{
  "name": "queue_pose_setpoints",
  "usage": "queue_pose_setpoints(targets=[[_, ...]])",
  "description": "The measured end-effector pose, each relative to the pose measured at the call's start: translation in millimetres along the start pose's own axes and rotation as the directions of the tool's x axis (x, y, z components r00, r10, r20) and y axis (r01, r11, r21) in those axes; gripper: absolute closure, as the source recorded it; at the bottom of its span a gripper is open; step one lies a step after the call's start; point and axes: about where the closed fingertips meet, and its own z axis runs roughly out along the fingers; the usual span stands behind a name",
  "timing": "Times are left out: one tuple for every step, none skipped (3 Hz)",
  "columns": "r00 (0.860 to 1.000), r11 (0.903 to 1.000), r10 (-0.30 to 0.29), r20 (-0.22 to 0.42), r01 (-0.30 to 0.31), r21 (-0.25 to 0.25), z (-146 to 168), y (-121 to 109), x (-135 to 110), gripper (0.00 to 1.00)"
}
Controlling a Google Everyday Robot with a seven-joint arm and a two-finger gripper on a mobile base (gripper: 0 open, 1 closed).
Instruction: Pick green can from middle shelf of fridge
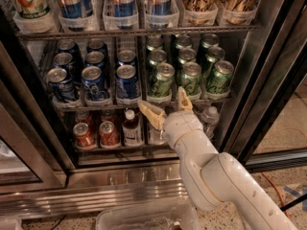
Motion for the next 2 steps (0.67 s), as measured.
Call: queue_pose_setpoints(targets=[[1.0,0.9999,0.004,0.004,-0.004,-0.016,7.2,4.2,3.1,0.15],[1.0,0.9997,0.008,0.013,-0.007,-0.023,16.0,4.5,4.8,0.15]])
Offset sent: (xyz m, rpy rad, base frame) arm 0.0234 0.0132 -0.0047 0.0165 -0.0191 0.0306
